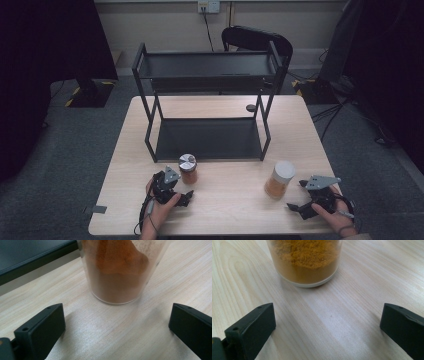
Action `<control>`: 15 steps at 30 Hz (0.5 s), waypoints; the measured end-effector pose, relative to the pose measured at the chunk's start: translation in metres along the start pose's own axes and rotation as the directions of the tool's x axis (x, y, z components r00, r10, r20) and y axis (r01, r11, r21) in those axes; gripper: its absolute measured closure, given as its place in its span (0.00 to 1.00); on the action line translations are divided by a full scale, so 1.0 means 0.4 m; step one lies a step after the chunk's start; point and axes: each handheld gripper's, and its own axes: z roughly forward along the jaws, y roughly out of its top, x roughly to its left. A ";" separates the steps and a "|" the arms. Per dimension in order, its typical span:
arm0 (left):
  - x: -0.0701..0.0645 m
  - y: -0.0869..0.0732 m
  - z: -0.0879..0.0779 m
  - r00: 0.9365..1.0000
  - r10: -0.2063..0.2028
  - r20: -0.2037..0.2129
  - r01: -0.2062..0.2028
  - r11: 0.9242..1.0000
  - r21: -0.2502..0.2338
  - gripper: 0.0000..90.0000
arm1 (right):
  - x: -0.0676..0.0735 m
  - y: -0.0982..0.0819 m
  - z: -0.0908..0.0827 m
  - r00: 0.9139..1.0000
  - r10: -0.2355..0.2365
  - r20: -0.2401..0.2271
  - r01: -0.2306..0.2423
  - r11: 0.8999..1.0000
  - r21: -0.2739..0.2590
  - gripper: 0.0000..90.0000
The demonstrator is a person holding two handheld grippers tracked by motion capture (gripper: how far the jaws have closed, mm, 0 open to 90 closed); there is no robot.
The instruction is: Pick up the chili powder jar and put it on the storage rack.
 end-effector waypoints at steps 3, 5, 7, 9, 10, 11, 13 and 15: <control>0.000 0.000 0.000 1.000 0.000 0.000 0.000 1.000 0.000 0.00 | 0.000 0.000 0.000 1.000 0.000 0.000 0.000 1.000 0.000 0.00; 0.000 0.000 0.000 1.000 0.000 0.000 0.000 1.000 0.001 0.00 | 0.000 0.000 0.000 1.000 0.000 0.000 0.000 1.000 0.000 0.00; -0.002 0.000 -0.001 1.000 0.000 -0.002 0.000 1.000 0.000 0.00 | 0.000 0.000 0.000 1.000 0.000 0.000 0.000 1.000 0.000 0.00; -0.003 0.000 -0.001 1.000 0.000 -0.003 0.000 1.000 0.000 0.00 | 0.000 0.000 0.000 1.000 0.000 0.000 0.000 1.000 0.000 0.00; -0.003 -0.001 -0.001 1.000 0.000 -0.001 0.000 1.000 -0.003 0.01 | 0.000 0.000 0.000 1.000 0.000 0.000 0.000 1.000 0.000 0.00; -0.003 -0.003 -0.001 1.000 -0.007 0.001 0.007 1.000 -0.009 0.01 | 0.000 0.000 0.000 1.000 0.000 0.000 0.000 1.000 0.000 0.00; -0.001 -0.005 0.001 1.000 -0.027 0.012 0.027 0.999 -0.019 0.01 | 0.000 0.000 0.000 1.000 0.000 0.001 0.000 1.000 0.000 0.00; -0.001 -0.003 0.001 0.999 -0.030 0.012 0.030 0.999 -0.019 0.02 | 0.000 0.000 0.000 1.000 0.000 0.000 0.000 1.000 0.000 0.00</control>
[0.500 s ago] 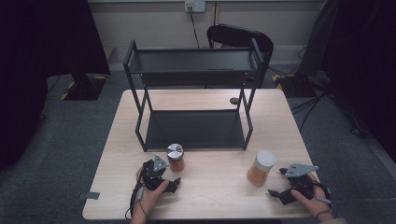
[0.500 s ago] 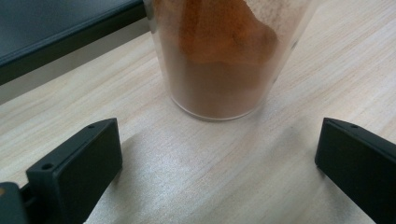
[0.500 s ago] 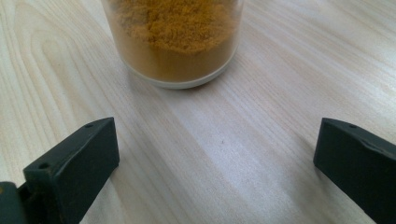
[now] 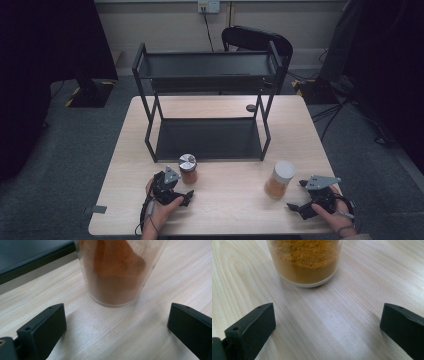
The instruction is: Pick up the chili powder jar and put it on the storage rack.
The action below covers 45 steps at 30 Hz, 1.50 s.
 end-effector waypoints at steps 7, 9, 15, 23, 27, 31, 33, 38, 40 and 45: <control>0.005 0.007 -0.002 1.000 -0.014 0.020 0.015 1.000 -0.027 0.01 | 0.001 0.000 0.000 1.000 0.001 0.001 -0.001 1.000 0.000 0.00; 0.005 0.010 -0.002 1.000 -0.020 0.021 0.021 0.999 -0.033 0.02 | 0.001 0.000 0.000 1.000 0.001 0.001 -0.001 1.000 0.000 0.00; 0.006 0.021 0.002 0.999 -0.027 0.027 0.029 0.999 -0.046 0.02 | 0.001 0.000 0.000 1.000 0.001 0.001 -0.001 1.000 0.000 0.00; 0.011 0.025 0.015 0.998 -0.059 0.027 0.061 0.995 -0.073 0.02 | 0.001 0.000 0.000 1.000 0.001 0.001 -0.001 1.000 0.000 0.00; 0.015 0.024 0.023 0.997 -0.064 0.033 0.066 0.994 -0.084 0.03 | 0.001 0.000 0.000 1.000 0.001 0.002 -0.001 1.000 0.000 0.00; 0.015 0.025 0.026 0.997 -0.073 0.020 0.074 0.993 -0.092 0.08 | 0.001 0.000 0.000 1.000 0.001 0.001 -0.001 1.000 0.000 0.00; 0.020 0.022 0.029 0.996 -0.082 0.026 0.085 0.991 -0.101 0.10 | 0.001 0.000 0.000 1.000 0.001 0.001 -0.001 1.000 0.000 0.00; 0.029 0.017 0.032 0.995 -0.090 0.042 0.094 0.989 -0.111 0.18 | 0.001 0.000 0.000 1.000 0.001 0.002 -0.001 1.000 0.000 0.00; 0.030 0.016 0.032 0.995 -0.092 0.040 0.096 0.989 -0.114 0.18 | 0.001 0.000 0.000 1.000 0.001 0.002 -0.001 1.000 0.000 0.00; 0.033 0.021 0.032 0.995 -0.091 0.045 0.096 0.989 -0.117 0.23 | 0.001 0.000 0.000 1.000 0.001 0.002 -0.001 1.000 0.000 0.00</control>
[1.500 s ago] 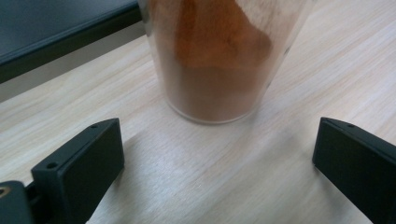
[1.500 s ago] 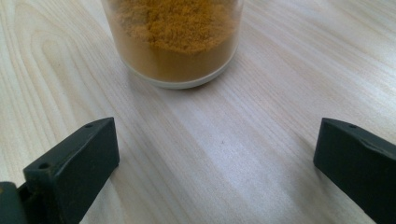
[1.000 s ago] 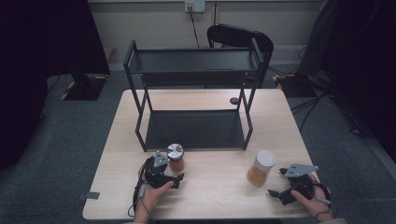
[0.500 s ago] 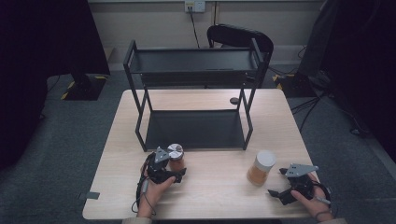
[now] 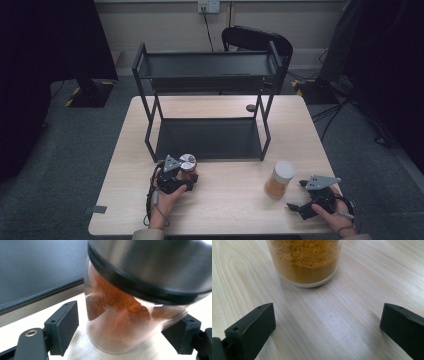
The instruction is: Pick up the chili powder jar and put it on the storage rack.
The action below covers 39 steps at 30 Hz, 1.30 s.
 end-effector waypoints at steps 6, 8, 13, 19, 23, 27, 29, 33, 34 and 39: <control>-0.003 0.004 0.005 1.000 0.013 0.007 -0.013 1.000 -0.008 0.28 | 0.000 0.000 0.000 1.000 0.000 0.000 0.000 1.000 0.000 0.00; -0.005 0.008 0.005 1.000 0.019 0.004 -0.019 1.000 -0.005 0.29 | 0.000 0.000 0.000 1.000 0.000 0.000 0.000 1.000 0.000 0.00; -0.026 0.014 0.004 0.997 0.068 -0.027 -0.068 0.998 -0.001 0.31 | 0.000 0.000 0.000 1.000 0.000 0.000 0.000 1.000 0.000 0.00; -0.030 0.014 0.001 0.997 0.068 -0.037 -0.068 0.998 -0.009 0.33 | 0.000 0.000 0.000 1.000 0.000 0.000 0.000 1.000 0.000 0.00; -0.034 0.017 0.000 0.996 0.072 -0.048 -0.073 0.997 -0.008 0.33 | 0.000 0.000 0.000 1.000 0.000 0.000 0.000 1.000 0.000 0.00; -0.035 0.017 0.000 0.997 0.066 -0.048 -0.067 0.998 -0.016 0.33 | 0.000 0.000 0.000 1.000 0.000 0.000 0.000 1.000 0.000 0.00; -0.034 0.023 -0.003 0.997 0.070 -0.043 -0.071 0.997 -0.016 0.34 | 0.000 0.000 0.000 1.000 0.000 0.000 0.000 1.000 0.000 0.00; -0.027 0.039 -0.011 0.998 0.064 -0.018 -0.064 0.998 -0.022 0.33 | 0.000 0.000 0.000 1.000 0.000 0.000 0.000 1.000 0.000 0.00; -0.025 0.044 -0.012 0.998 0.068 -0.015 -0.068 0.997 -0.020 0.33 | 0.000 0.000 0.000 1.000 0.000 0.000 0.000 1.000 0.000 0.00; -0.019 0.068 -0.022 0.998 0.067 -0.003 -0.067 0.998 -0.020 0.33 | 0.000 0.000 0.000 1.000 0.000 0.000 0.000 1.000 0.000 0.00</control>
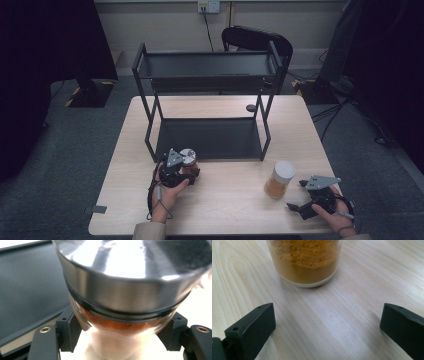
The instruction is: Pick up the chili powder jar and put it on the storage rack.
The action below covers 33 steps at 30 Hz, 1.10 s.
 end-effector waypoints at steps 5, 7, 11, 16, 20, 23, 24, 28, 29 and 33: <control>0.007 0.024 -0.010 1.000 -0.011 0.009 0.011 1.000 -0.009 0.33 | 0.000 0.000 0.000 1.000 0.000 0.000 0.000 1.000 0.000 0.00; 0.005 0.037 -0.012 1.000 -0.009 0.008 0.009 1.000 -0.005 0.33 | 0.000 0.000 0.000 1.000 0.000 0.000 0.000 1.000 0.000 0.00; 0.009 0.062 -0.021 1.000 -0.006 0.016 0.007 1.000 -0.009 0.33 | 0.000 0.000 0.000 1.000 0.000 0.000 0.000 1.000 0.000 0.00; 0.014 0.099 -0.029 1.000 -0.020 0.021 0.020 1.000 -0.003 0.33 | 0.000 0.000 0.000 1.000 0.000 0.000 0.000 1.000 0.000 0.00; 0.013 0.124 -0.037 1.000 -0.008 0.020 0.008 1.000 -0.007 0.33 | 0.000 0.000 0.000 1.000 0.000 0.000 0.000 1.000 0.000 0.00; 0.010 0.141 -0.039 1.000 -0.007 0.020 0.007 1.000 -0.007 0.33 | 0.000 0.000 0.000 1.000 0.000 0.000 0.000 1.000 0.000 0.00; 0.011 0.146 -0.039 1.000 -0.009 0.023 0.009 1.000 -0.007 0.33 | 0.000 0.000 0.000 1.000 0.000 0.000 0.000 1.000 0.000 0.00; 0.012 0.170 -0.041 0.999 -0.019 0.032 0.019 1.000 -0.006 0.33 | 0.000 0.000 0.000 1.000 0.000 0.000 0.000 1.000 0.000 0.00; 0.013 0.176 -0.042 0.999 -0.019 0.034 0.019 1.000 -0.003 0.34 | 0.000 0.000 0.000 1.000 0.000 0.000 0.000 1.000 0.000 0.00; 0.012 0.203 -0.049 0.999 -0.019 0.035 0.019 1.000 -0.005 0.33 | 0.000 0.000 0.000 1.000 0.000 0.000 0.000 1.000 0.000 0.00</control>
